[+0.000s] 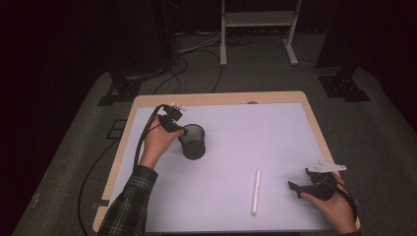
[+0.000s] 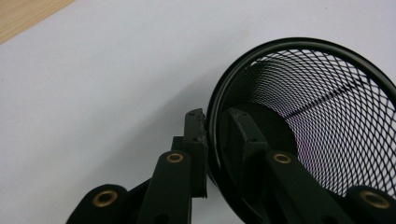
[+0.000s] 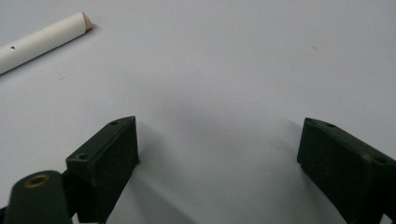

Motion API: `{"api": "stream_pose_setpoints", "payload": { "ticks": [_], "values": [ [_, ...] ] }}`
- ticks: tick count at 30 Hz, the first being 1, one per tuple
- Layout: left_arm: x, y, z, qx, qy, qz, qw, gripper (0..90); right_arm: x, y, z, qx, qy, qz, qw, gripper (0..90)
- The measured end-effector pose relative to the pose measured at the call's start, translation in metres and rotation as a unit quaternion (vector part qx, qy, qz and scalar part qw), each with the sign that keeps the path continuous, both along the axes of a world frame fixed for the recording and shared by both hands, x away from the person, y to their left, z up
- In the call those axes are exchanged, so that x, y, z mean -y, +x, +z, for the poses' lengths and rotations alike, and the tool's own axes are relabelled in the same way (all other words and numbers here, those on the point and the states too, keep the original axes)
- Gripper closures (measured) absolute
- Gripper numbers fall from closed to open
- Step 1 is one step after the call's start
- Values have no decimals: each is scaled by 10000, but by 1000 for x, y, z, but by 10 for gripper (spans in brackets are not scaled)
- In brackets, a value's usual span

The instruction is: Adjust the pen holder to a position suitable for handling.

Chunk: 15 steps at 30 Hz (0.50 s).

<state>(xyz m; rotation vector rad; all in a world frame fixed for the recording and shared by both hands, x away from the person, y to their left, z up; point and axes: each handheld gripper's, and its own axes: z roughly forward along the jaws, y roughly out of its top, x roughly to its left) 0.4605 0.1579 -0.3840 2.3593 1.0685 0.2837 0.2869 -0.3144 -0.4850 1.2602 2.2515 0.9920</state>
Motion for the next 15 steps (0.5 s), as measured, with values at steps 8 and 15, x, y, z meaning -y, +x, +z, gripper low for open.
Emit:
{"api": "stream_pose_setpoints", "payload": {
  "ticks": [8,15],
  "values": [
    [5,-1,1,51,157,-60,9998,813,0,0,0,1,-1,-1,10000,113],
    [4,-3,5,-24,5,-164,9999,823,0,0,0,2,-1,1,10000,113]
  ]
}}
